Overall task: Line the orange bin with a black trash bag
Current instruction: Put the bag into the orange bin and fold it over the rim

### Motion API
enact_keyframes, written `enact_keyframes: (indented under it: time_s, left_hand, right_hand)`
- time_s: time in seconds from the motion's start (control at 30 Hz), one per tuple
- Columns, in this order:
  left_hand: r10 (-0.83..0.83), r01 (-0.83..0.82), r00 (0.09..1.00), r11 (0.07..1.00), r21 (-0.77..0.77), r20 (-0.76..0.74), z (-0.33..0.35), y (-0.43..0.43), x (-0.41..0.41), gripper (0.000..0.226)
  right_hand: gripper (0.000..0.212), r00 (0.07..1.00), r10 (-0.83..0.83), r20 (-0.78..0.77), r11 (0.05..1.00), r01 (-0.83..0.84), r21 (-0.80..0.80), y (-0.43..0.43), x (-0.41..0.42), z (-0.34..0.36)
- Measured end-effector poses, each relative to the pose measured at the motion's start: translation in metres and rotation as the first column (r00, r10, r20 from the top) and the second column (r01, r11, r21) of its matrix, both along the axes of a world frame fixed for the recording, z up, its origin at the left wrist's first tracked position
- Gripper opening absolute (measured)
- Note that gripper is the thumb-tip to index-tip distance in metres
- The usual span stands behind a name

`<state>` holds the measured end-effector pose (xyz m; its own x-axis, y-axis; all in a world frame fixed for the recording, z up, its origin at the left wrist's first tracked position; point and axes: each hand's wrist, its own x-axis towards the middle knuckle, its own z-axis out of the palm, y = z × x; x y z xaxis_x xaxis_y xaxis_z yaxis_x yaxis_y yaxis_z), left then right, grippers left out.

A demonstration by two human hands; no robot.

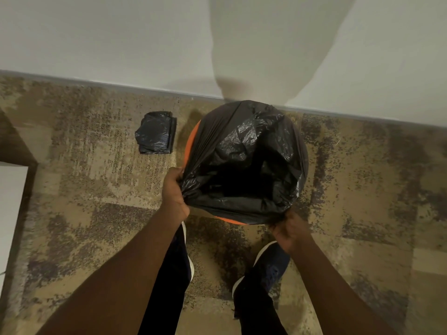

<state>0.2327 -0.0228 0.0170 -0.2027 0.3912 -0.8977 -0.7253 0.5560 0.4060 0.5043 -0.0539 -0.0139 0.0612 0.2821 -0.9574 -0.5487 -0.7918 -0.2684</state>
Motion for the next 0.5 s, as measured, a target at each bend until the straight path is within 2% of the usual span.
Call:
enact_keyframes:
  time_s: [0.1, 0.2, 0.33, 0.5]
  left_hand:
    - [-0.064, 0.060, 0.996, 0.996, 0.063, 0.067, -0.007, -0.002, -0.005, 0.042]
    - [-0.140, 0.132, 0.987, 0.987, 0.094, 0.080, -0.013, -0.005, -0.013, 0.044]
    - [-0.164, 0.156, 0.984, 0.981, 0.120, 0.065, -0.017, -0.010, -0.019, 0.036]
    - [-0.127, 0.116, 0.988, 0.986, 0.116, 0.090, -0.023, -0.020, -0.025, 0.031]
  right_hand:
    - [0.040, 0.995, 0.099, 0.007, 0.995, -0.100, 0.009, -0.005, -0.005, -0.003]
    - [0.031, 0.992, 0.116, 0.049, 0.993, -0.115, -0.024, -0.011, -0.011, -0.001]
    - [0.030, 0.989, 0.034, 0.142, 0.999, -0.028, -0.042, -0.012, -0.013, 0.004]
    - [0.017, 0.993, 0.052, 0.103, 0.999, -0.052, 0.002, -0.021, -0.016, 0.018]
